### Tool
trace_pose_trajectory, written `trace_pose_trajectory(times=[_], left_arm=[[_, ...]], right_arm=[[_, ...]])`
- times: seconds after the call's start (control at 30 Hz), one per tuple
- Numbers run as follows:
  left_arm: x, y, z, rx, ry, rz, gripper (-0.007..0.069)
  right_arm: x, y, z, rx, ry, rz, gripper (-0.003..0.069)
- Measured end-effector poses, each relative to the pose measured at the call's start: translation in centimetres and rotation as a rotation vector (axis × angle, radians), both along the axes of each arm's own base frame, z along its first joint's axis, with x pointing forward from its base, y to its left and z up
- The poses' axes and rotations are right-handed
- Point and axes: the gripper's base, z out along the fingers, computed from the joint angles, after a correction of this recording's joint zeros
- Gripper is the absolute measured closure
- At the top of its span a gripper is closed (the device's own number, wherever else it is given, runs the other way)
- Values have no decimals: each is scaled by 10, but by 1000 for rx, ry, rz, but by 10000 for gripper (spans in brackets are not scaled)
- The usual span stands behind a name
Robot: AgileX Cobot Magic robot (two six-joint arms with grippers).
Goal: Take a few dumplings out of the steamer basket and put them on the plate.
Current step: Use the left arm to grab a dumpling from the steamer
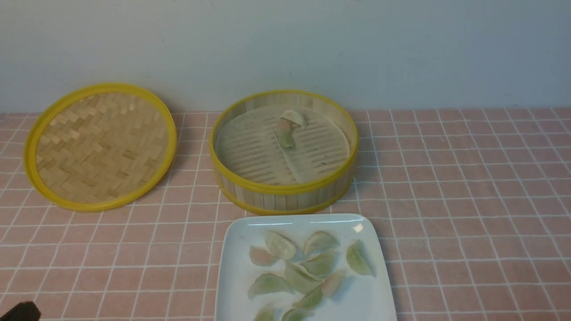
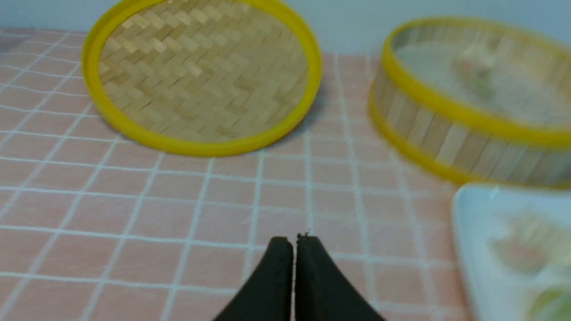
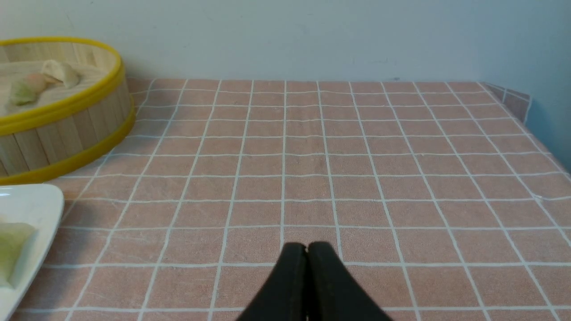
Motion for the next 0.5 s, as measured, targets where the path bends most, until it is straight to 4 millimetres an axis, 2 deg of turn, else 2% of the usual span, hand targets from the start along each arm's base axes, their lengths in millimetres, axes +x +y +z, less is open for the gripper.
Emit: trace_pose_trajectory(times=[0.07, 0.2, 0.3, 0.37, 0.4, 0.43, 0.47, 0.5], left_arm=[[1, 0, 9, -190, -88, 21, 630], [1, 5, 26, -338, -263, 70, 630], [-4, 17, 46, -461, -504, 153, 630], [-8, 21, 61, -498, -591, 168, 630], [-11, 20, 78, -496, -628, 156, 630], [-11, 20, 82, -494, -632, 153, 630], [-8, 14, 113, -428, -593, 103, 630], [-7, 11, 133, -389, -570, 76, 630]], right_arm=[[0, 0, 0, 1, 0, 0, 669], [0, 0, 0, 1, 0, 0, 669], [0, 0, 0, 1, 0, 0, 669], [0, 0, 0, 1, 0, 0, 669], [0, 0, 0, 1, 0, 0, 669], [0, 0, 0, 1, 0, 0, 669], [0, 0, 0, 1, 0, 0, 669], [0, 0, 0, 1, 0, 0, 669]])
